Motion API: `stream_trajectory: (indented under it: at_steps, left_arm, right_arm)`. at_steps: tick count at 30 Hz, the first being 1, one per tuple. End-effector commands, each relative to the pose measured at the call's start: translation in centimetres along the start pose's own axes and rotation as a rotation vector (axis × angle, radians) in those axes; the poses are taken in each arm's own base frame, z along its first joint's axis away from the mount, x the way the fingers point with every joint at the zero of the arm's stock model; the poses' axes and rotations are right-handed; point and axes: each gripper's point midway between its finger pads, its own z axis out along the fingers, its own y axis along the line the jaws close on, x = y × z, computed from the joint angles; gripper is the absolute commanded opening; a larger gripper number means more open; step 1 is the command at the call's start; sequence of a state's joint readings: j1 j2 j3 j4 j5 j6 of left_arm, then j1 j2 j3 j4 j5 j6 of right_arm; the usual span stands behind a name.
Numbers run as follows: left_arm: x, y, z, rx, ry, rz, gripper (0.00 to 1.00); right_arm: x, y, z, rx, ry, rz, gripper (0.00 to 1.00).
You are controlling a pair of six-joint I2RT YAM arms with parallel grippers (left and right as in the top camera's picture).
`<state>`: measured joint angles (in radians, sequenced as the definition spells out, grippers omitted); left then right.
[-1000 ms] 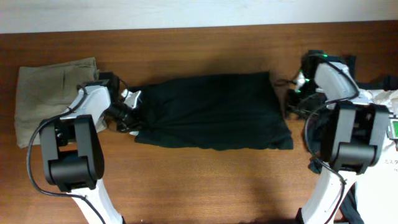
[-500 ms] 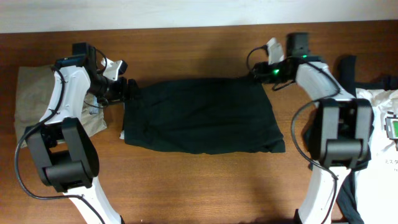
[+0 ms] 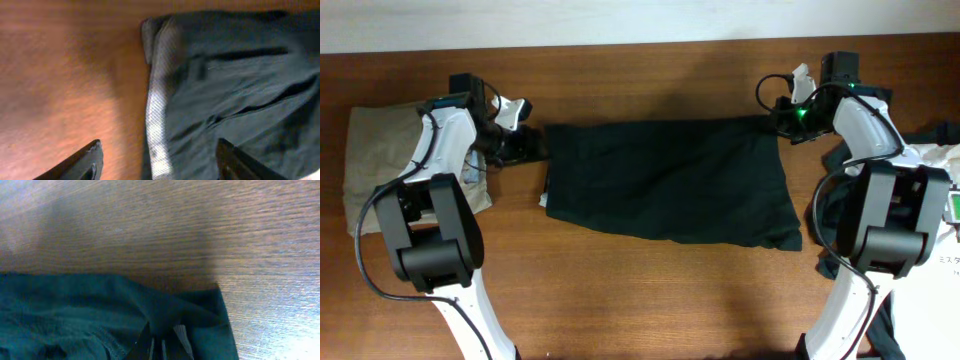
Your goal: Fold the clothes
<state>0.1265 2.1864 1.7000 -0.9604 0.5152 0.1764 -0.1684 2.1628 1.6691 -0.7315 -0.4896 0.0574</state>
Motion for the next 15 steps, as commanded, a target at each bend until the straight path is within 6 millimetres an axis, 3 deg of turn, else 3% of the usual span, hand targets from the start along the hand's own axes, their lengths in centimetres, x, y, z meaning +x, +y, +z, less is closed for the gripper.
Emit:
stream_trajectory:
  at_steps: [1, 2, 5, 6, 7, 9, 10, 11, 13, 15]
  left_arm:
    - [-0.6, -3.5, 1.0, 0.095, -0.004, 0.061, 0.82]
    - [-0.1, -3.5, 1.5, 0.065, 0.022, 0.069, 0.84]
    - [2.6, -3.5, 4.3, -0.019, 0.112, 0.1, 0.83]
    - [3.2, -3.8, 4.8, -0.017, 0.126, 0.105, 0.72]
    - [3.5, -4.1, 5.1, -0.014, 0.137, 0.109, 0.4]
    - [3.5, -4.3, 5.1, -0.013, 0.139, 0.112, 0.02]
    - [3.6, -4.1, 5.0, -0.013, 0.14, 0.106, 0.0]
    - [3.6, -3.8, 4.7, -0.012, 0.144, 0.092, 0.0]
    - [3.3, -2.6, 3.2, -0.017, 0.14, 0.046, 0.0]
    - [2.4, -1.5, 1.5, -0.023, 0.114, 0.014, 0.0]
  right_arm:
    - [0.6, -2.0, -1.7, 0.171, 0.025, 0.023, 0.54]
    - [2.0, -3.0, -1.9, 0.218, 0.08, 0.039, 0.56]
    - [6.1, -3.4, -1.6, 0.215, 0.226, 0.007, 0.56]
    - [6.8, -3.6, -1.2, 0.213, 0.238, 0.011, 0.55]
    - [7.3, -3.4, -0.5, 0.184, 0.24, 0.015, 0.44]
    - [7.3, -2.6, 0.2, 0.112, 0.226, -0.044, 0.25]
    - [7.0, -2.6, 0.1, 0.112, 0.216, -0.053, 0.08]
    - [6.8, -2.9, -0.4, 0.125, 0.214, -0.034, 0.04]
    - [6.5, -5.5, -2.7, 0.267, 0.216, 0.133, 0.04]
    - [6.6, -6.5, -4.2, 0.307, 0.232, 0.17, 0.04]
